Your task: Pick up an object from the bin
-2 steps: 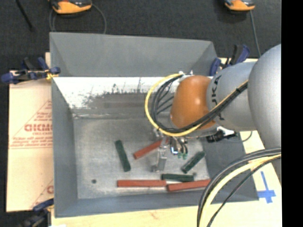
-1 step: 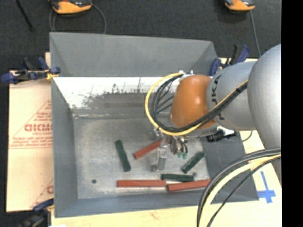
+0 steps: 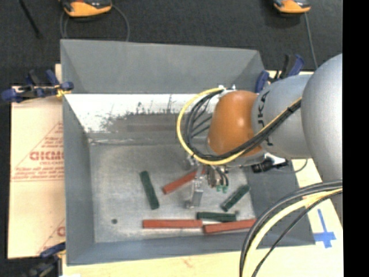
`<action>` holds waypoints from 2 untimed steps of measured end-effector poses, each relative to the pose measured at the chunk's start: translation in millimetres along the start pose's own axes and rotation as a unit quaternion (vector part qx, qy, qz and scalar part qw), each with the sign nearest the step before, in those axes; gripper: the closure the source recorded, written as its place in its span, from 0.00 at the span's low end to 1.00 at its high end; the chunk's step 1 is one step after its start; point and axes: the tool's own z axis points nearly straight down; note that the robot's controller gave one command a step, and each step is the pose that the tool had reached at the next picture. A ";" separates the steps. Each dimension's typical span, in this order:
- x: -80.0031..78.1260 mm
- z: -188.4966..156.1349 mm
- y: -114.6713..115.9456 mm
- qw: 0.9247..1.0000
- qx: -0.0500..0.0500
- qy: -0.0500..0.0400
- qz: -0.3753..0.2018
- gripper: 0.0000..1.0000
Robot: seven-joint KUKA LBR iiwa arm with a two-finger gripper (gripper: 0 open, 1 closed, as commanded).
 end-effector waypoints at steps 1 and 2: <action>-0.7 -0.7 -0.1 1.000 0.000 -0.001 0.001 1.00; -2.9 -41.5 -0.5 1.000 0.000 0.001 0.002 1.00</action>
Offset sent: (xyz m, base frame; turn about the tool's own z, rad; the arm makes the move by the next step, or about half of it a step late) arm 0.0000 0.0000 0.0000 0.0000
